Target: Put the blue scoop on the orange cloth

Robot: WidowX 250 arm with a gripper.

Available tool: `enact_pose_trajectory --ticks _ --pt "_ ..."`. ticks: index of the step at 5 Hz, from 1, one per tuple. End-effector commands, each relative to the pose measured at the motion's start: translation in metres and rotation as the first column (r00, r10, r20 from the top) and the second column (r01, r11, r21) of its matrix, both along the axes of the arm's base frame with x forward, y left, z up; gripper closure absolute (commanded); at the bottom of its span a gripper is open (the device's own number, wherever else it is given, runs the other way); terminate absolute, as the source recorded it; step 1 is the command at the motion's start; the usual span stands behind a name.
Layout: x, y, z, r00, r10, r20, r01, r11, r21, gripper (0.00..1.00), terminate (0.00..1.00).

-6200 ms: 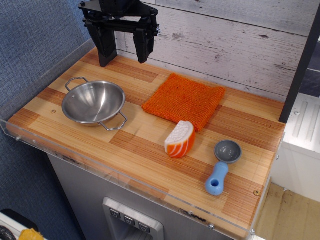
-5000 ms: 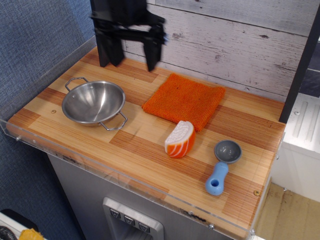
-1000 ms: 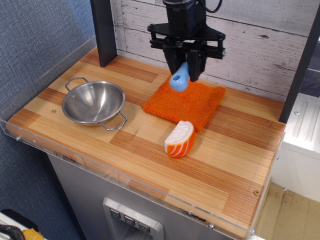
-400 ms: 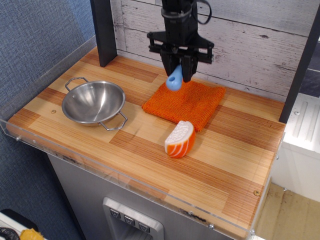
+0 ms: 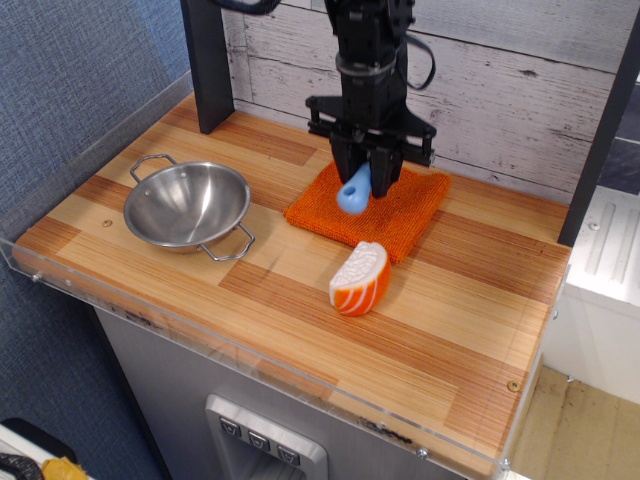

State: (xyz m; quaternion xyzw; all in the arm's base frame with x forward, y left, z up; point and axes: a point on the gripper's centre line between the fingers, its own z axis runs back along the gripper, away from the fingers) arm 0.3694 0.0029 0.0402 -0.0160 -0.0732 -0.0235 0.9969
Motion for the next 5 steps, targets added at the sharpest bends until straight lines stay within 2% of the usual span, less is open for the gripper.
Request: enact_pose_trajectory --ticks 1,2,3,5 --pt "-0.007 0.000 -0.010 1.000 -0.009 -0.013 0.009 1.000 0.017 1.00 0.00" --pt "-0.007 -0.001 -0.013 1.000 -0.011 -0.025 0.011 1.000 0.013 1.00 0.00" --pt "-0.008 -0.003 -0.008 1.000 -0.015 -0.022 0.015 1.000 0.009 0.00 0.00" --pt "-0.009 -0.002 0.019 1.000 -0.006 0.020 0.006 1.000 -0.004 0.00 0.00"
